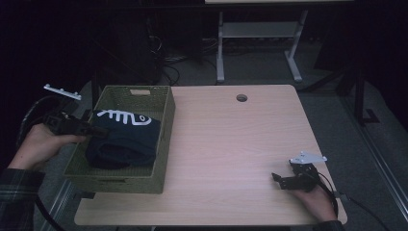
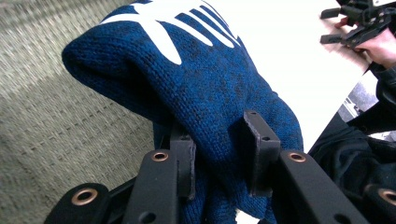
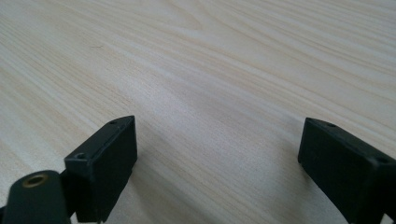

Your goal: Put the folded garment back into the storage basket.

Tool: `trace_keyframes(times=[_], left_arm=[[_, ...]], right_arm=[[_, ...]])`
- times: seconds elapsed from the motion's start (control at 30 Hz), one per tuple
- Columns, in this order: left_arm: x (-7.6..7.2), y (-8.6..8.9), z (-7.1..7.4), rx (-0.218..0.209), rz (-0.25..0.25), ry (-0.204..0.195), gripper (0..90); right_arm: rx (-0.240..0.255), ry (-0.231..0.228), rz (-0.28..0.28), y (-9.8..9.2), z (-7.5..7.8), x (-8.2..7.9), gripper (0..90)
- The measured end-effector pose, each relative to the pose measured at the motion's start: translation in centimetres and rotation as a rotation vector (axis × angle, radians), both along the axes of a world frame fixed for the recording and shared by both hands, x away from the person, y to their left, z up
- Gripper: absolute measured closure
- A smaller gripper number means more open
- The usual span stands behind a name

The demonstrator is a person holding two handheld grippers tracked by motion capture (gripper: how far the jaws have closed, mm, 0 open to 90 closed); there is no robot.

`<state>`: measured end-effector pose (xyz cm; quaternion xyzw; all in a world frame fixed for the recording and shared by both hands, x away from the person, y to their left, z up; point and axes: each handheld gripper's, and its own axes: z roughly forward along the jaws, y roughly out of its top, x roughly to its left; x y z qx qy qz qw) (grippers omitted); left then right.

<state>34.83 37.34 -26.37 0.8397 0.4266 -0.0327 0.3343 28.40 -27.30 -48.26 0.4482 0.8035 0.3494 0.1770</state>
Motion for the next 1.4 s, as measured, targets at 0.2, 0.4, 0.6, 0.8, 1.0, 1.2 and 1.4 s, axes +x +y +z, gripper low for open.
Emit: trace_keyframes(times=[0.2, 0.4, 0.6, 0.8, 1.0, 1.2, 1.4], left_arm=[[0.4, 0.2, -0.7, 0.002, -0.002, 0.006, 69.3], [1.2, 0.8, -2.5, 0.013, -0.004, 0.035, 69.3], [2.0, 1.4, -4.1, 0.021, -0.008, 0.050, 69.2], [2.7, 1.4, -5.3, 0.067, -0.015, 0.064, 68.8], [3.5, 1.7, -6.5, 0.127, 0.007, 0.059, 67.0], [4.0, 2.4, -7.5, 0.167, 0.051, 0.047, 62.1], [4.1, 3.0, -7.7, 0.214, 0.105, 0.020, 52.5]], right_arm=[[0.000, 0.000, 0.000, 0.0, 0.0, 0.0, 11.2], [0.000, 0.000, 0.000, 0.0, 0.0, 0.0, 11.3], [0.000, 0.000, 0.000, 0.0, 0.0, 0.0, 11.2], [0.000, 0.000, 0.001, 0.0, 0.0, 0.0, 11.2], [0.000, 0.000, 0.000, 0.0, 0.0, 0.0, 11.2], [0.000, 0.000, 0.000, 0.0, 0.0, 0.0, 11.3], [0.000, 0.000, 0.001, 0.0, 0.0, 0.0, 11.2]])
